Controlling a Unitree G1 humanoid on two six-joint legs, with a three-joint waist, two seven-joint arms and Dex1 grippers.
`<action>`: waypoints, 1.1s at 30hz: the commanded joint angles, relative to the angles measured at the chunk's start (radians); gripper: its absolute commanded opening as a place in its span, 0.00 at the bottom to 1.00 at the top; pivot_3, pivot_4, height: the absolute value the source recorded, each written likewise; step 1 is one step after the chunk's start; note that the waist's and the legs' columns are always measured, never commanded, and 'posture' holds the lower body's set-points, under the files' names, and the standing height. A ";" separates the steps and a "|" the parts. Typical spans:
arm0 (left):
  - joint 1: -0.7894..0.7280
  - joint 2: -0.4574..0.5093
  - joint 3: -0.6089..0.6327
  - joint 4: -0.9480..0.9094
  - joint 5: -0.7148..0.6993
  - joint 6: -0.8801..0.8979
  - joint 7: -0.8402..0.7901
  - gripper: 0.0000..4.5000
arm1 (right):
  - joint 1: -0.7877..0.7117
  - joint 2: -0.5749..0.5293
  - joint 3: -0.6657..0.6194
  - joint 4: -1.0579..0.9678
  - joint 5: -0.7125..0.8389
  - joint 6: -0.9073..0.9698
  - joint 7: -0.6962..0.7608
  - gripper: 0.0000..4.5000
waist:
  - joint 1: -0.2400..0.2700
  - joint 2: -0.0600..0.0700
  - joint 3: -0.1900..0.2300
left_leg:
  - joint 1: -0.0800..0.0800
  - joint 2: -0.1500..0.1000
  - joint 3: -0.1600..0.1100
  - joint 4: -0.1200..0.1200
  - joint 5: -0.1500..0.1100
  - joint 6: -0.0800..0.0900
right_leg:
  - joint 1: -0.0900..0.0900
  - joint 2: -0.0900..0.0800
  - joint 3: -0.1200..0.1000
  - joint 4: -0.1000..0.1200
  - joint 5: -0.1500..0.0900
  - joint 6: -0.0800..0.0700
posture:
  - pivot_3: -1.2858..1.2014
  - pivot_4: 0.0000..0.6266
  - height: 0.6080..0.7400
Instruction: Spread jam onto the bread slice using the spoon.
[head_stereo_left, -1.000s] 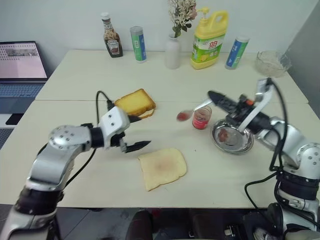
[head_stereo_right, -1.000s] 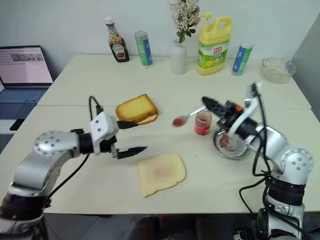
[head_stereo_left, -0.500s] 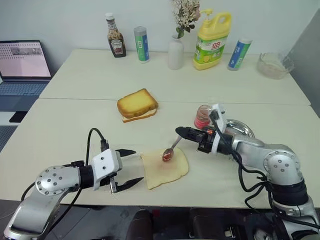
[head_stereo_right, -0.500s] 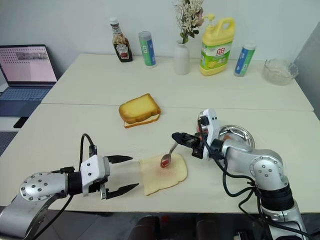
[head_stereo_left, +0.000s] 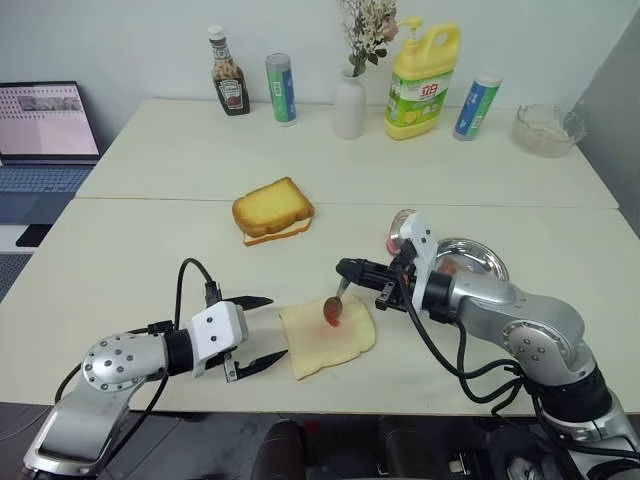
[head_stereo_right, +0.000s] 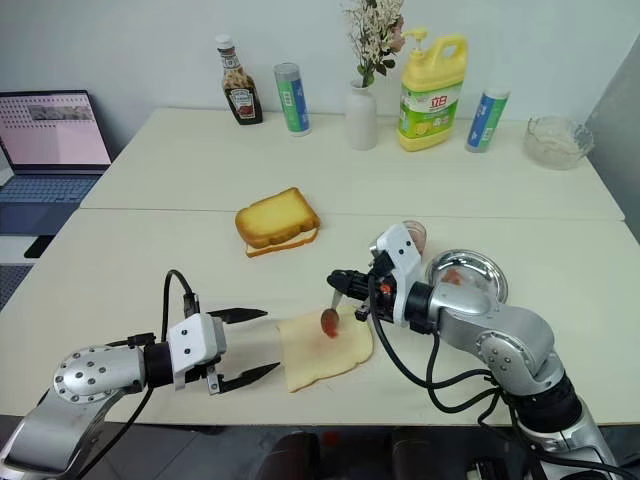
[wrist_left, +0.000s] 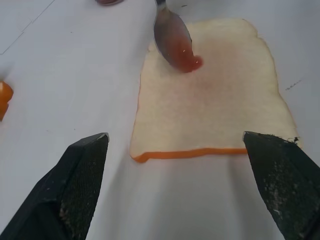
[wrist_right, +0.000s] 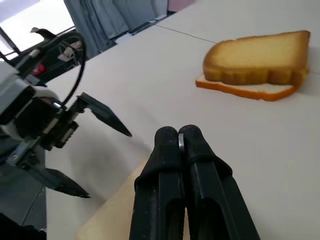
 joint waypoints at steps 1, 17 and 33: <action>-0.012 -0.001 -0.003 -0.007 0.004 -0.020 0.007 1.00 | -0.009 0.016 -0.083 -0.037 0.034 -0.024 0.035 0.01 | 0.000 0.000 0.000 | 0.000 0.000 0.000 0.000 0.000 0.000 | 0.000 0.000 0.000 0.000 0.000 0.000 | 0.52 0.24 1.00; -0.046 0.000 -0.019 -0.006 -0.004 -0.013 0.002 1.00 | 0.096 0.181 -0.294 0.140 0.238 0.162 -0.145 0.01 | 0.000 0.000 0.000 | 0.000 0.000 0.000 0.001 0.000 0.000 | 0.000 0.000 0.000 0.001 0.000 0.000 | 0.52 0.24 1.00; -0.076 0.002 -0.042 0.004 -0.006 -0.019 -0.010 1.00 | 0.236 0.244 -0.313 0.140 0.402 0.285 -0.289 0.01 | -0.004 -0.001 -0.001 | 0.001 0.000 0.000 0.001 0.000 0.000 | 0.001 0.001 0.001 0.002 0.000 0.000 | 0.52 0.24 1.00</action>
